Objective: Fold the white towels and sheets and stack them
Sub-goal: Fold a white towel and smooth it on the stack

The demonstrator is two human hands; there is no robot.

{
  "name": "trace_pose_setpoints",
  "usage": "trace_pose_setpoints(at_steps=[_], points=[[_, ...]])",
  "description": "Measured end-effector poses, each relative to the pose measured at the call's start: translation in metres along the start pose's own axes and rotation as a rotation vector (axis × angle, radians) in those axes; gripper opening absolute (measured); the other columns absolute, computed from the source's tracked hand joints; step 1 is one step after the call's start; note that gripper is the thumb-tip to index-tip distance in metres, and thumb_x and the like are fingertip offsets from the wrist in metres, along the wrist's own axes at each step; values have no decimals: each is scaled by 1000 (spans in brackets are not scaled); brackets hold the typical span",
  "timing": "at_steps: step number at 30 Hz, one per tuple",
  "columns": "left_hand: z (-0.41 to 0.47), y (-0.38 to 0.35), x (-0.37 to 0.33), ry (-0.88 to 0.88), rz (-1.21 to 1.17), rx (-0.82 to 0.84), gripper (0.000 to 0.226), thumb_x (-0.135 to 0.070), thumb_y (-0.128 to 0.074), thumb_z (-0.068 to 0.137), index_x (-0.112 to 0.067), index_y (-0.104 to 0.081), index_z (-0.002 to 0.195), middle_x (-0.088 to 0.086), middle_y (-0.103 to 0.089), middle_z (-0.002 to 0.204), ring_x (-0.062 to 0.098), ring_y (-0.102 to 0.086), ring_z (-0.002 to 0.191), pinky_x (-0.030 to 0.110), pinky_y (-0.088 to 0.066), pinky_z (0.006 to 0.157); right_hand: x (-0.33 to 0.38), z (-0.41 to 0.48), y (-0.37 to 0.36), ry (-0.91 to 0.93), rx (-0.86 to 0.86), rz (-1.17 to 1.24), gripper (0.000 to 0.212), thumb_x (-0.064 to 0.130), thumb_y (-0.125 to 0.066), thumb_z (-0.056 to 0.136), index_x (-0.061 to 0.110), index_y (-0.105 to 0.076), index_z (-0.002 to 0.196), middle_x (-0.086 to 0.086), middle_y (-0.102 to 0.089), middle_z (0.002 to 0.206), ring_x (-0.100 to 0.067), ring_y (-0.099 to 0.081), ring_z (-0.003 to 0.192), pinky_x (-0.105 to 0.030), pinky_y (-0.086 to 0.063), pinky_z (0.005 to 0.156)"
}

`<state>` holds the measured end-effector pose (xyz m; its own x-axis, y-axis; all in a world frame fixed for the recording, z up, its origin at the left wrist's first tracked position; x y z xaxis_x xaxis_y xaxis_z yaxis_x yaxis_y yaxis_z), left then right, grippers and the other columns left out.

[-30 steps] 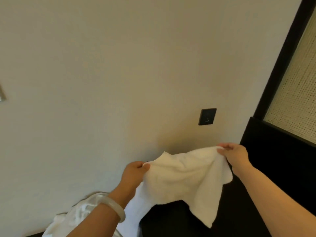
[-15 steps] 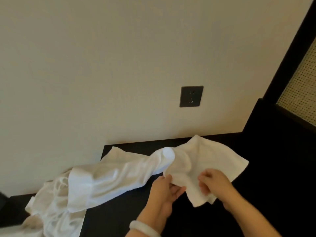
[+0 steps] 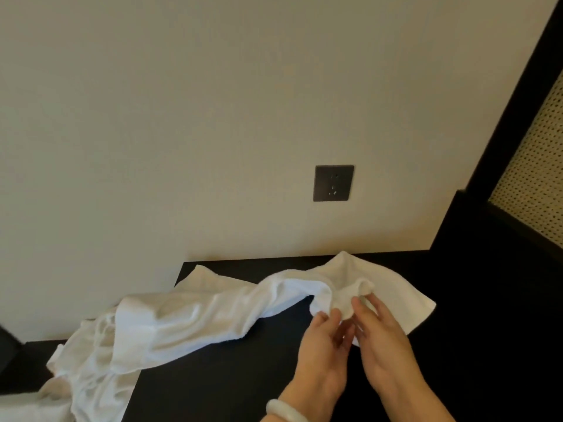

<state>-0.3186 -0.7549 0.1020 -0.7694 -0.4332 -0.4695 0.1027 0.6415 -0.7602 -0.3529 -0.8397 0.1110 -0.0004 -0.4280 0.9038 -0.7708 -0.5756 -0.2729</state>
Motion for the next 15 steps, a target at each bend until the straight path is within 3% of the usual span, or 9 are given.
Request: trace_pose_setpoints(at_steps=[2,4,7,10,13,15], points=[[-1,-3,2,1,104,-17,24,-10,-62,94,-2,-68,116,18,-71,113,27,-65,103,36,-54,94,13,8,-4,77,-63,-22,22,28,-67,92,37,-65,112,0,-70,105,-21,-69,96,-32,-57,68],[-3,-4,-3,13,217,-8,22,-13,-66,92,-4,-71,112,15,-72,112,20,-66,93,29,-55,84,19,15,-10,126,-77,-81,25,25,-67,92,37,-63,114,1,-67,109,-23,-65,101,-40,-58,78],[-4,3,-20,44,264,11,26,-9,-70,87,-9,-72,113,13,-71,115,19,-67,99,30,-54,90,28,23,-17,177,-73,-55,30,13,-61,95,21,-63,124,-8,-67,117,-27,-64,108,-45,-52,95],[3,34,-37,95,12,-105,47,-4,-73,80,-4,-58,126,23,-66,122,34,-61,115,43,-47,103,51,37,-8,188,-96,84,34,6,-55,99,5,-56,132,-16,-65,119,-24,-67,104,-38,-54,91],[7,69,-52,-14,-262,-203,54,-8,-68,81,0,-53,133,24,-60,127,39,-54,123,48,-42,108,78,48,5,209,-66,185,19,5,-54,98,9,-63,114,-8,-70,101,-9,-73,78,-23,-60,68],[9,89,-61,-90,-378,-258,50,-11,-64,88,-4,-51,135,23,-59,127,40,-52,124,51,-44,103,93,53,11,226,-59,228,16,5,-55,98,16,-66,103,-4,-72,98,-9,-74,83,-22,-60,72]])
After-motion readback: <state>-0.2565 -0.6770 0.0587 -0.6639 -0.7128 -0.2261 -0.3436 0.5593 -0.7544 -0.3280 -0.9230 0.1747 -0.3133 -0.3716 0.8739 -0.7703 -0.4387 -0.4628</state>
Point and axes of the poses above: each hand's wrist, its own z-axis towards the middle knuckle, its own y-axis out of the back of the hand, x = y × z, the point moved 3 cm from there along z, towards the middle knuckle
